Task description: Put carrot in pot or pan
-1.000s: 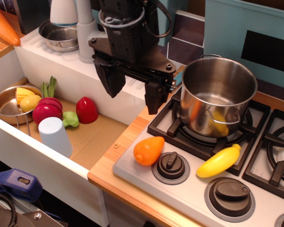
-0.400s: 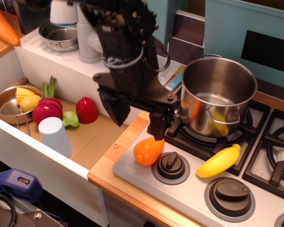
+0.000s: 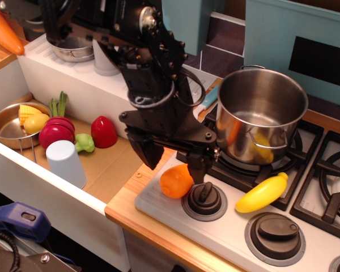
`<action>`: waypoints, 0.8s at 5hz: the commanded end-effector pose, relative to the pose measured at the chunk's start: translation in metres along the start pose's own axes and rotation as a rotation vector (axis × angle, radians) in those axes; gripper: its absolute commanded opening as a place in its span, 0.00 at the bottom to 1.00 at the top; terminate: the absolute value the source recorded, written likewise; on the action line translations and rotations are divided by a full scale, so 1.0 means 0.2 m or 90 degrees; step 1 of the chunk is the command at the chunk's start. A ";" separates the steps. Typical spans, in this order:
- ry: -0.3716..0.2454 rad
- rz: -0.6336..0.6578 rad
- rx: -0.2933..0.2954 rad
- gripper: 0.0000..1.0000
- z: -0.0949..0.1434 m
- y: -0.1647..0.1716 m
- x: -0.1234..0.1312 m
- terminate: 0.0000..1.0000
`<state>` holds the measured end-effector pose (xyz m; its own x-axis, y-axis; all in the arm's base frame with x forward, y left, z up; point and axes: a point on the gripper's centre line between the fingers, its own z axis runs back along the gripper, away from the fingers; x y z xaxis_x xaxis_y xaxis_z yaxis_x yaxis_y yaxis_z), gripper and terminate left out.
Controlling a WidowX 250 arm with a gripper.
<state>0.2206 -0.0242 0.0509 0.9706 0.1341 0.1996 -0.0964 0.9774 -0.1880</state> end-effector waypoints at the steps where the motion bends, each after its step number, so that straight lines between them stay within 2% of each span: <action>1: -0.012 0.007 -0.014 1.00 -0.05 0.01 0.01 0.00; 2: -0.012 0.004 -0.013 1.00 -0.08 0.03 0.02 0.00; 3: 0.009 0.011 0.000 0.00 -0.11 0.06 0.03 0.00; 4: 0.017 0.018 0.002 0.00 -0.12 0.07 0.02 0.00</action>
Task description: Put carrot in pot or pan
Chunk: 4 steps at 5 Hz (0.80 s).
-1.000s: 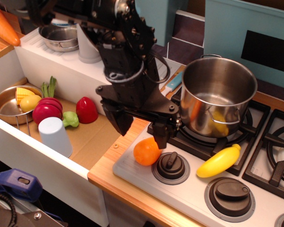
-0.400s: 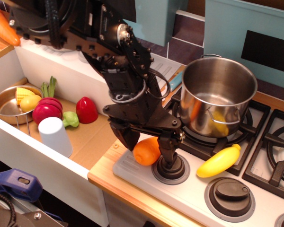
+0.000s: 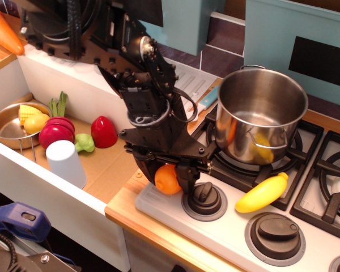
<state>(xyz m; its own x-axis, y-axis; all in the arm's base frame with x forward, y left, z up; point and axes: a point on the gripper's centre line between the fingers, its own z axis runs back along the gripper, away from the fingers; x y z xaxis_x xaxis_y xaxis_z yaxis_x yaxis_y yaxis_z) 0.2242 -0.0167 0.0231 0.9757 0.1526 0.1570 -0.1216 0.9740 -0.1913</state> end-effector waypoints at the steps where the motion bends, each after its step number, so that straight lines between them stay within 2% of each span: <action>1: -0.008 0.002 -0.004 0.00 0.00 0.01 0.02 0.00; 3: -0.012 -0.016 0.092 0.00 0.25 -0.06 0.04 0.00; 4: -0.011 -0.028 0.144 0.00 0.42 -0.12 0.10 0.00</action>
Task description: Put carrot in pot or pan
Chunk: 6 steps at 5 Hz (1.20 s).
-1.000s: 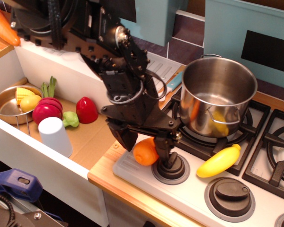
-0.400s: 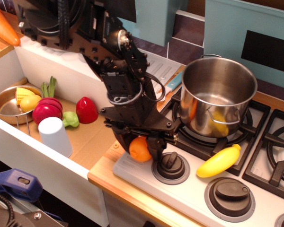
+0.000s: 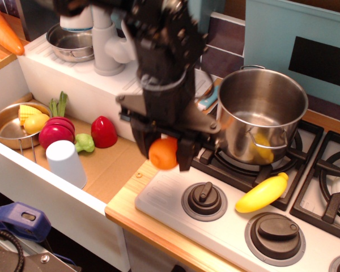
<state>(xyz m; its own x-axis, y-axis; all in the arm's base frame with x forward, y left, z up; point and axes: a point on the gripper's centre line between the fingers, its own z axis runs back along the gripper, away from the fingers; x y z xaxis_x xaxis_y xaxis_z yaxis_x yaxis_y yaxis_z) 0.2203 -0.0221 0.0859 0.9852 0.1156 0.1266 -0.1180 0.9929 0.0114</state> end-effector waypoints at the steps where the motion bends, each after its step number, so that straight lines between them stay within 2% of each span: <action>1: -0.068 -0.033 0.036 0.00 0.24 -0.06 0.19 0.00; 2: -0.089 -0.075 0.031 0.00 0.32 -0.10 0.30 0.00; 3: -0.112 -0.094 0.027 0.00 0.35 -0.17 0.39 0.00; 4: -0.129 -0.116 0.000 0.00 0.31 -0.20 0.47 0.00; 5: -0.134 -0.119 -0.056 1.00 0.24 -0.22 0.53 0.00; 6: -0.134 -0.119 -0.056 1.00 0.24 -0.22 0.53 0.00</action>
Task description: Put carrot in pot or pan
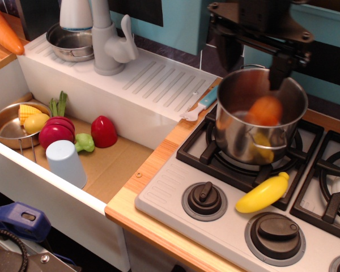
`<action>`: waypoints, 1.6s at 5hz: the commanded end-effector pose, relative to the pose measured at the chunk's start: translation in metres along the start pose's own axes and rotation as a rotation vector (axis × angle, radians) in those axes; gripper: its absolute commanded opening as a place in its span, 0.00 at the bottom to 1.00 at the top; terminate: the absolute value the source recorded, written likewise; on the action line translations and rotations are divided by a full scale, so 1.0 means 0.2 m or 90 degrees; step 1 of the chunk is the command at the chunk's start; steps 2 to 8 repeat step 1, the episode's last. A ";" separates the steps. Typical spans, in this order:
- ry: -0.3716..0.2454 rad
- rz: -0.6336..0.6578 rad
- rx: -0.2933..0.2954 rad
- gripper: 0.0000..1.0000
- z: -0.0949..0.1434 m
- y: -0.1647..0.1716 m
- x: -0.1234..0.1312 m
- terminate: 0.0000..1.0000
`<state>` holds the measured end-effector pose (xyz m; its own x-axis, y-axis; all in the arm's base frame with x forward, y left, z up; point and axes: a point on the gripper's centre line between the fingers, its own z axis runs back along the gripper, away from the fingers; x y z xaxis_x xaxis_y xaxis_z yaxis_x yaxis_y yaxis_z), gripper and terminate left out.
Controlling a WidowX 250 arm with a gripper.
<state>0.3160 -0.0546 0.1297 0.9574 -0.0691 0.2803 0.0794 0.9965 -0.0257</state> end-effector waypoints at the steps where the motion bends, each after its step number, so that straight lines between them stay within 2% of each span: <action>1: -0.036 -0.001 -0.004 1.00 0.07 0.00 0.06 1.00; 8: -0.036 -0.001 -0.004 1.00 0.07 0.00 0.06 1.00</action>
